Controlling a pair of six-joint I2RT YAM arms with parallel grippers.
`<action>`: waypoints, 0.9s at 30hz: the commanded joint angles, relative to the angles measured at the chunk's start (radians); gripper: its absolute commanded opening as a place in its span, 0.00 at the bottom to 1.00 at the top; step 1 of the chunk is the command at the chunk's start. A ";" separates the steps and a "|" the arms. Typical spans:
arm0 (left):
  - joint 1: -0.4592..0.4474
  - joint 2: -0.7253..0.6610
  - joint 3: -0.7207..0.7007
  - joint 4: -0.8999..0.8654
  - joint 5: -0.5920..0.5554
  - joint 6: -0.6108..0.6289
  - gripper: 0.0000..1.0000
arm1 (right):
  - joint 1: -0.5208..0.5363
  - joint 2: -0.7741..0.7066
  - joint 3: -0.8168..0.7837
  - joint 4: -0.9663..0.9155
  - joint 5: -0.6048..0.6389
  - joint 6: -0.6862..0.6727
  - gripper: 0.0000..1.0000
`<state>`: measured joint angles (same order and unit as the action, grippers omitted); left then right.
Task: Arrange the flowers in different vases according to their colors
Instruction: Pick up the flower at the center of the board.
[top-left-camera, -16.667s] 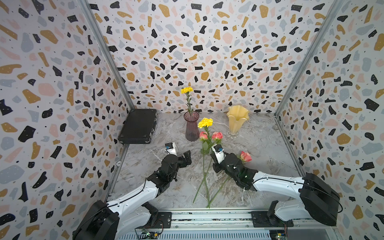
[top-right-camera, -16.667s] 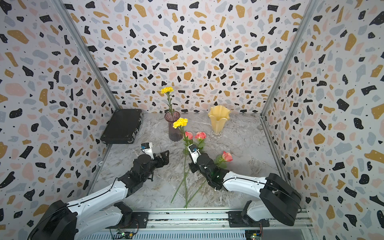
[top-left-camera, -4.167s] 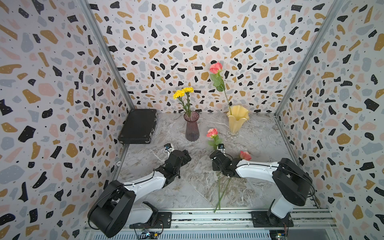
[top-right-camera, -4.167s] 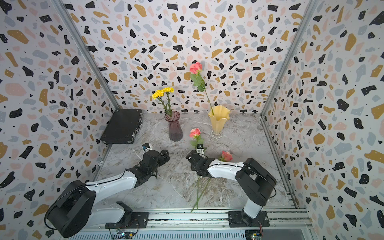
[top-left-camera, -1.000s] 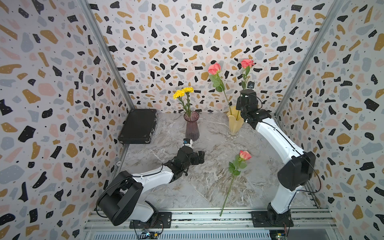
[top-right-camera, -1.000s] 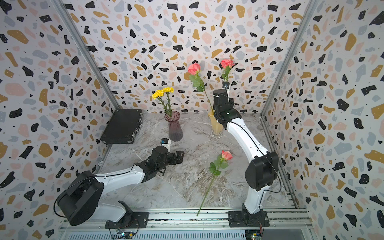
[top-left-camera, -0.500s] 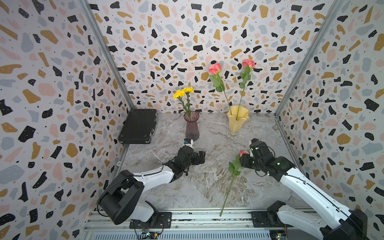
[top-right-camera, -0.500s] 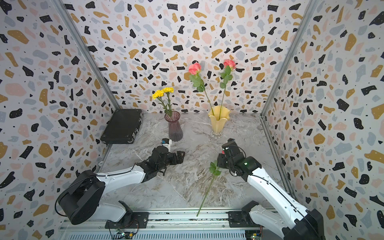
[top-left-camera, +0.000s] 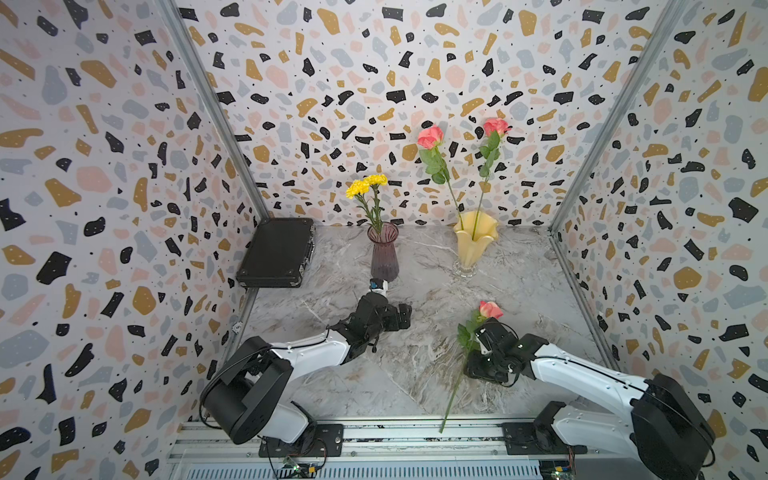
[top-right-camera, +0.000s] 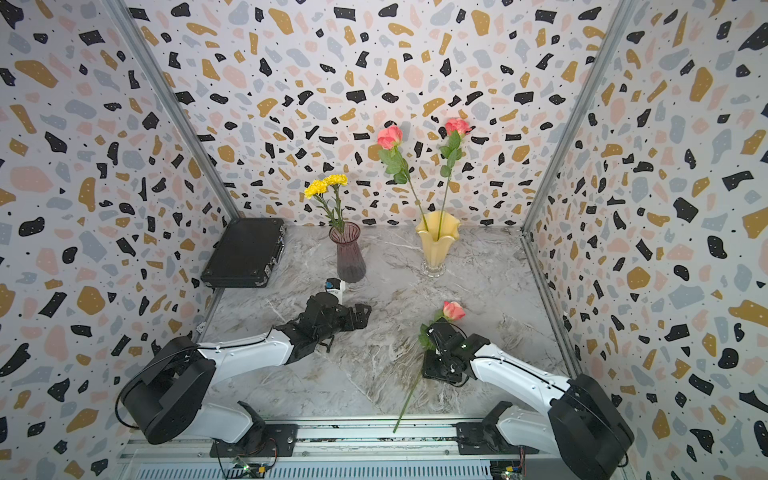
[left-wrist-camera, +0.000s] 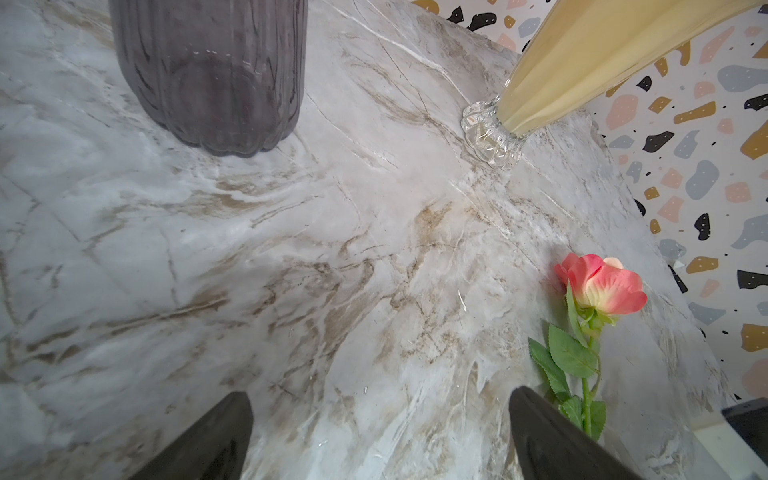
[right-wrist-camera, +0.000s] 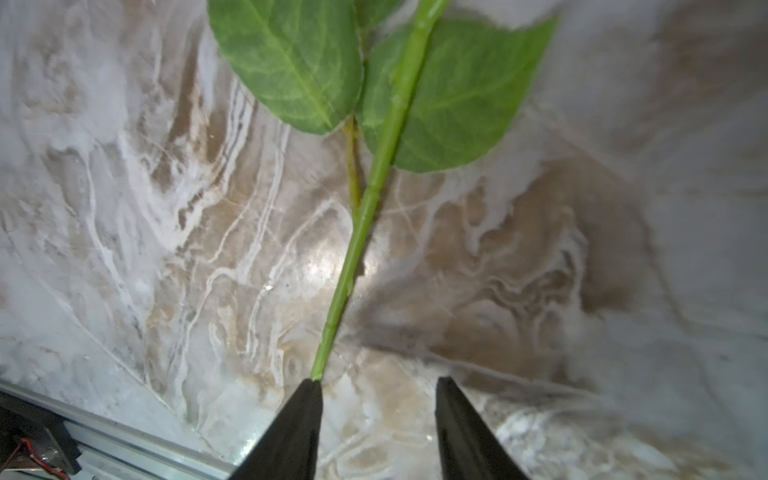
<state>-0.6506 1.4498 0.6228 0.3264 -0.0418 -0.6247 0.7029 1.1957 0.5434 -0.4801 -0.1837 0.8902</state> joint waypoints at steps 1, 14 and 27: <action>0.005 -0.002 0.035 0.028 0.012 0.012 0.99 | 0.006 0.038 0.002 0.130 0.004 0.022 0.44; 0.011 0.042 0.085 -0.034 0.019 0.017 0.99 | -0.028 0.607 0.410 0.009 0.193 -0.223 0.16; 0.016 0.062 0.099 -0.052 0.050 0.003 0.99 | -0.011 0.769 0.640 -0.005 0.274 -0.348 0.00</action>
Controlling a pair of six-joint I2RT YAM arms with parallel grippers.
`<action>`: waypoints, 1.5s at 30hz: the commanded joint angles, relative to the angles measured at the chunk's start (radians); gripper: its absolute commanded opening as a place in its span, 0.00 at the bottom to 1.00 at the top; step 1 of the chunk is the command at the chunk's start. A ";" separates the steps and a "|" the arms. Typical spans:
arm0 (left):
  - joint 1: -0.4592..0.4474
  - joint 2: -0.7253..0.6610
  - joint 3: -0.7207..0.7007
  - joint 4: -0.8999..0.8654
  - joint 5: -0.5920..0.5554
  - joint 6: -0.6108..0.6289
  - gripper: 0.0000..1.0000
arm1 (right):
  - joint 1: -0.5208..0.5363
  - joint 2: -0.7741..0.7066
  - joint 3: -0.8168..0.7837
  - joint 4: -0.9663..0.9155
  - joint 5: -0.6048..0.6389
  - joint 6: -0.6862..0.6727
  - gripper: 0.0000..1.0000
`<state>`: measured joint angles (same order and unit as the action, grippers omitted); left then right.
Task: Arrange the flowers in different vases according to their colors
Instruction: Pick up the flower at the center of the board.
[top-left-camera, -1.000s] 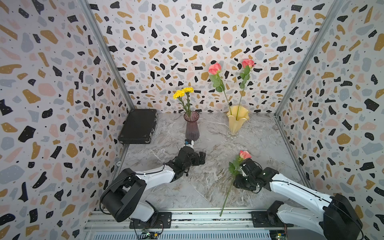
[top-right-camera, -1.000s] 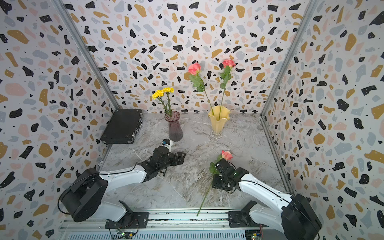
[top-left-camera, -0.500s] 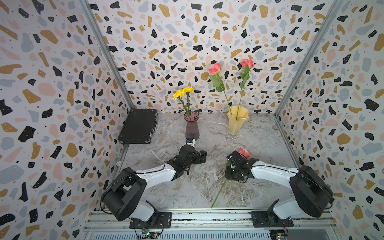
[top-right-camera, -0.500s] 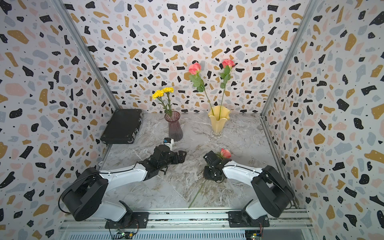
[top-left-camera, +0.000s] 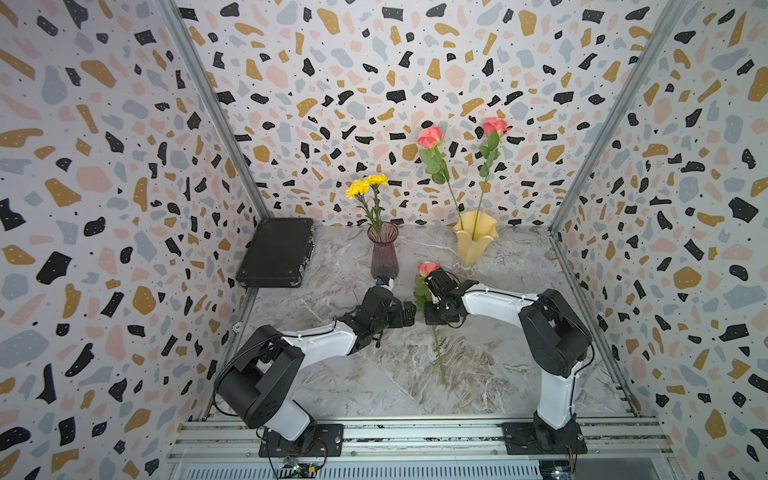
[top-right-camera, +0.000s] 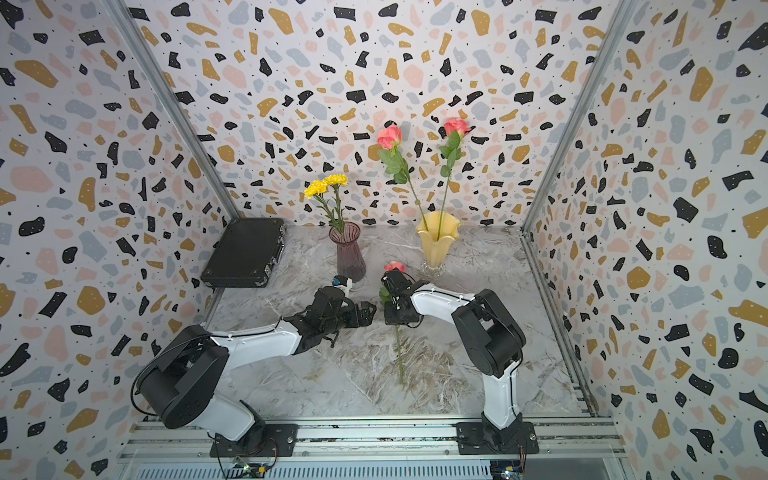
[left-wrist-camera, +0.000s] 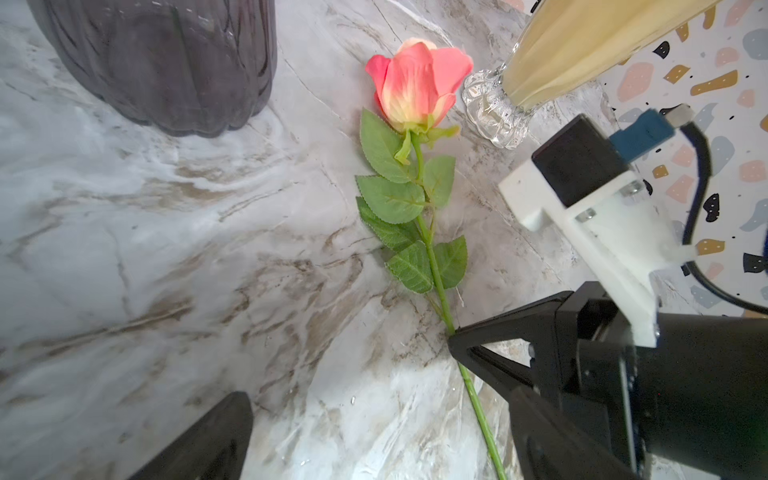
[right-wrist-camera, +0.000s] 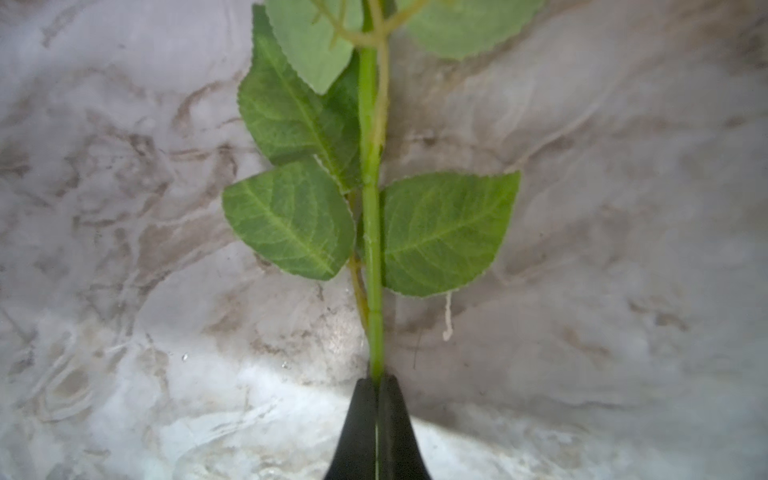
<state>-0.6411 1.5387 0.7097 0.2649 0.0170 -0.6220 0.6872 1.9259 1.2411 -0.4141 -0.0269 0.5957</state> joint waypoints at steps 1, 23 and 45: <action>0.007 -0.048 0.006 0.002 -0.021 0.007 0.99 | 0.005 0.016 -0.086 -0.031 0.122 -0.061 0.00; 0.009 -0.345 -0.153 -0.141 -0.537 -0.204 0.99 | 0.021 -0.007 -0.089 -0.057 0.087 -0.089 0.26; -0.044 -0.246 -0.174 0.157 -0.164 -0.027 0.99 | 0.023 -0.473 -0.491 0.490 0.107 -0.075 0.02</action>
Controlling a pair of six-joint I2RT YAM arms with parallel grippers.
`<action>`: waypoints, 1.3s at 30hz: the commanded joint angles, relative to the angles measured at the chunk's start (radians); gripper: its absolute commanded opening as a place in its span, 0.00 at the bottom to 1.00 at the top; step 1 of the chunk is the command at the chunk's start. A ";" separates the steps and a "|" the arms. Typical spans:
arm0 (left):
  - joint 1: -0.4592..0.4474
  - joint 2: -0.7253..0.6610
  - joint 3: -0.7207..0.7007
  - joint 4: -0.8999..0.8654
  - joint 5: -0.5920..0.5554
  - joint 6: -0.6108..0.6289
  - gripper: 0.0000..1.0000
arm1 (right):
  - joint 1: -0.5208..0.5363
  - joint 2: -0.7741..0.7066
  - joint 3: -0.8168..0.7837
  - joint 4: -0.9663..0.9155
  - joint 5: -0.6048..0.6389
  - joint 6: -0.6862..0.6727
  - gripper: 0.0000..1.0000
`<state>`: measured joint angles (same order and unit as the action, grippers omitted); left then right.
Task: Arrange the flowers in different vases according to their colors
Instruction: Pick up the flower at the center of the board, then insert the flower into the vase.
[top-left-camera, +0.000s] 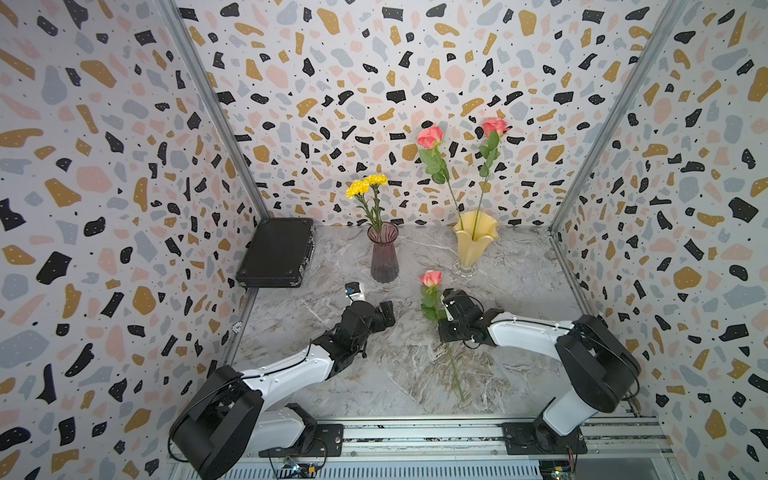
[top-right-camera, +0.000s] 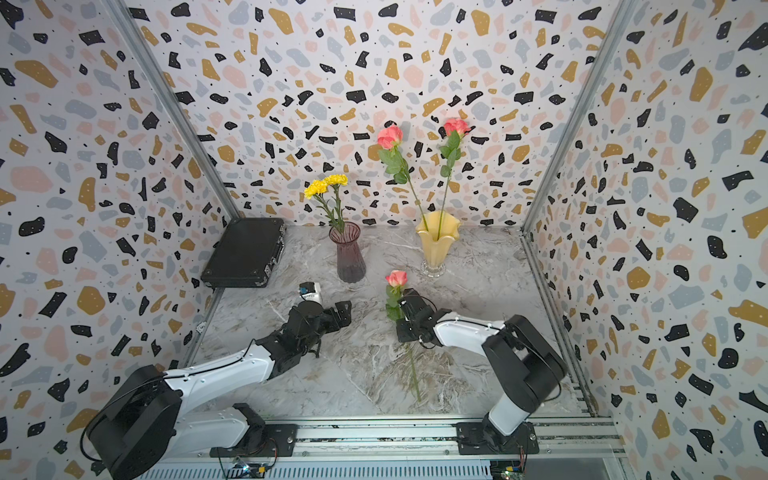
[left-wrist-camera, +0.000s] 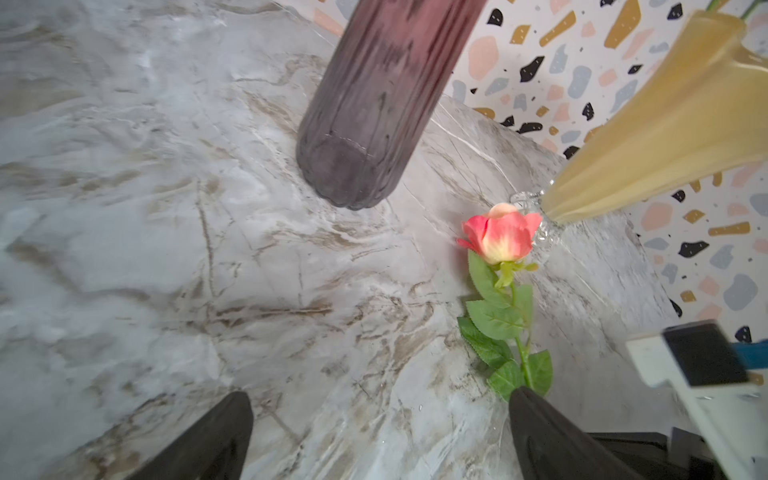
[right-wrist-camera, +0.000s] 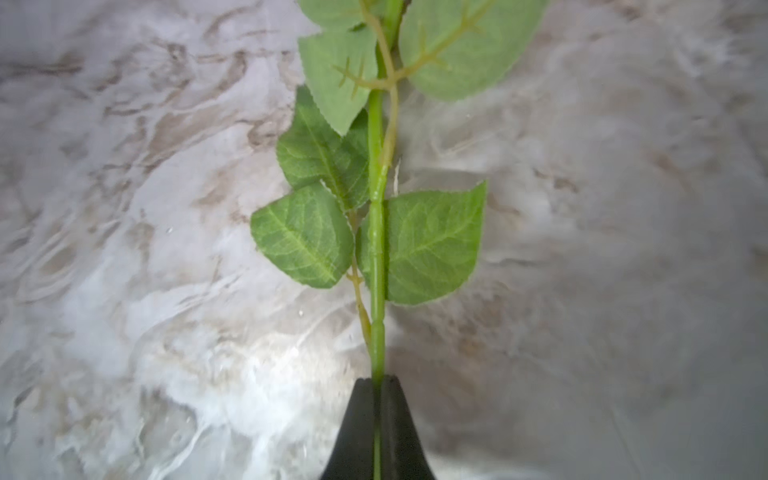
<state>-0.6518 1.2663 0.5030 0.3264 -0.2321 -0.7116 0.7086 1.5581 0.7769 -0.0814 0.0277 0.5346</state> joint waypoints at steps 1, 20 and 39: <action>-0.046 0.040 0.043 0.093 0.086 0.067 0.99 | 0.002 -0.130 -0.044 0.172 0.064 -0.018 0.02; -0.057 0.130 0.100 0.061 0.110 0.026 0.99 | 0.002 -0.466 -0.249 0.305 0.270 -0.073 0.00; -0.057 -0.115 -0.009 -0.181 -0.507 -0.363 1.00 | 0.001 -0.583 -0.086 0.175 0.519 -0.032 0.00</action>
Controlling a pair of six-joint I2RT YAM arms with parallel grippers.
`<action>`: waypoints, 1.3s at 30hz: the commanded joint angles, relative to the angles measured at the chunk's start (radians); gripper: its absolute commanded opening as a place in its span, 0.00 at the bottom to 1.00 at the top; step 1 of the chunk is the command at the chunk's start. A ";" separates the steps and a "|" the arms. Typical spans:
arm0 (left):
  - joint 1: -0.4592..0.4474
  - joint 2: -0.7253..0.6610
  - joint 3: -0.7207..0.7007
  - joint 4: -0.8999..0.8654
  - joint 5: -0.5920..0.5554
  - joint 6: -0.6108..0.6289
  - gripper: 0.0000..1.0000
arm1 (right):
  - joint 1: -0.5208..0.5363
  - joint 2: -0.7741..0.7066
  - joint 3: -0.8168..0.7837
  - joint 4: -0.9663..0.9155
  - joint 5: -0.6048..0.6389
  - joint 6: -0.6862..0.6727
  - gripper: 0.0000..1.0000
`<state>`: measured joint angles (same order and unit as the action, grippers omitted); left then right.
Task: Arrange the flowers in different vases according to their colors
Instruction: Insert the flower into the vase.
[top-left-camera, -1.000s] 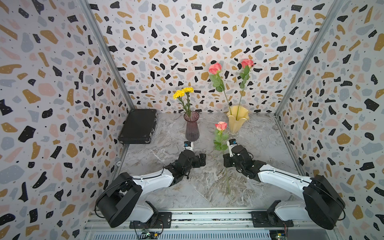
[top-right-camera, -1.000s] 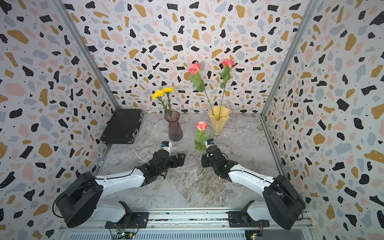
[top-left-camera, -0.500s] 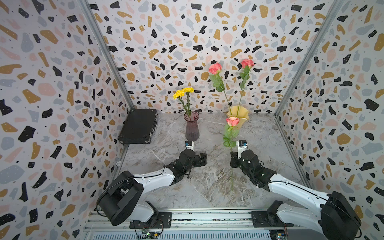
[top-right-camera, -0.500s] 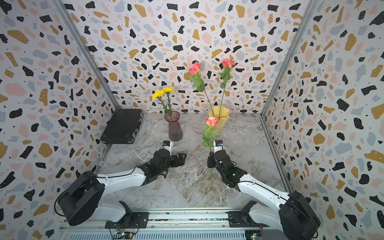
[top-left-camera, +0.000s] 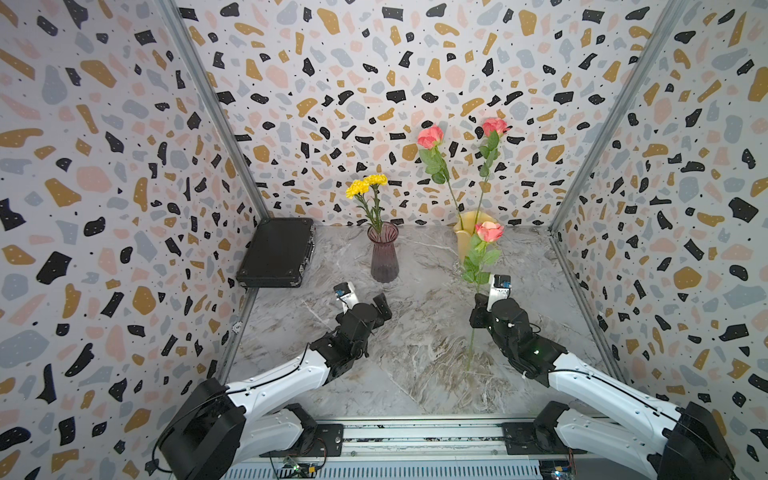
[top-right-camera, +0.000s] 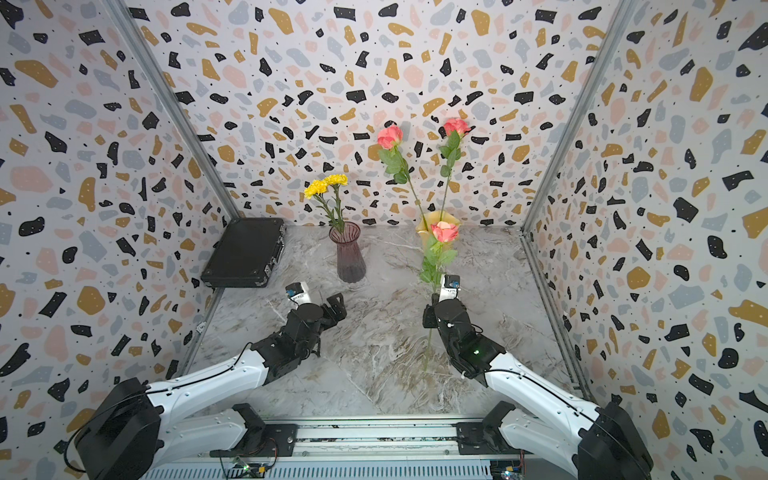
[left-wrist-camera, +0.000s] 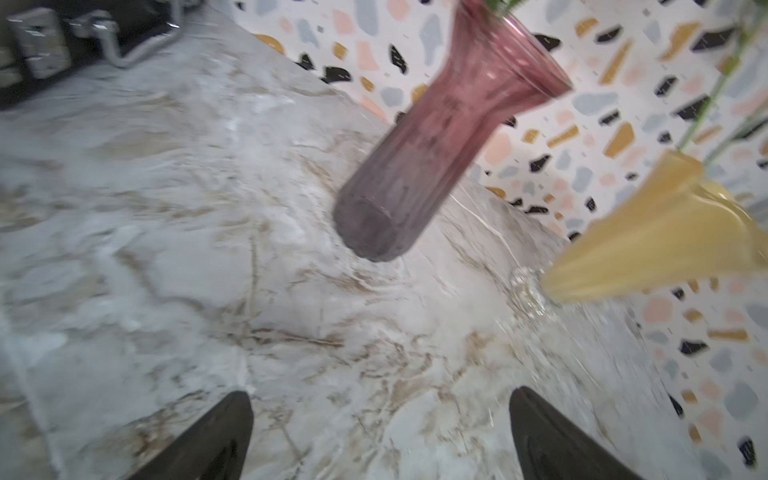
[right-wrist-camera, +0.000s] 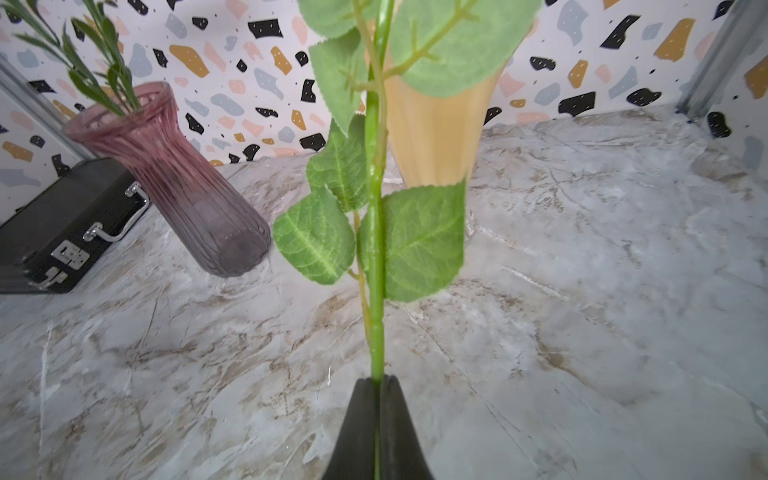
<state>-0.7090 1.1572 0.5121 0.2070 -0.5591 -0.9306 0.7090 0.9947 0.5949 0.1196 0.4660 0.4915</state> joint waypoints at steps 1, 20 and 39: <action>0.000 -0.005 -0.018 -0.065 -0.189 -0.152 0.99 | 0.001 -0.014 0.127 -0.026 0.100 -0.003 0.00; 0.000 0.020 0.018 -0.310 -0.323 -0.475 0.99 | -0.214 0.370 0.864 -0.091 0.164 -0.196 0.00; 0.002 0.076 0.031 -0.310 -0.300 -0.475 0.99 | -0.389 0.852 1.273 -0.022 0.142 -0.259 0.00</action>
<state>-0.7082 1.2228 0.5205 -0.0971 -0.8536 -1.3991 0.3191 1.8442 1.8881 0.0502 0.5934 0.2207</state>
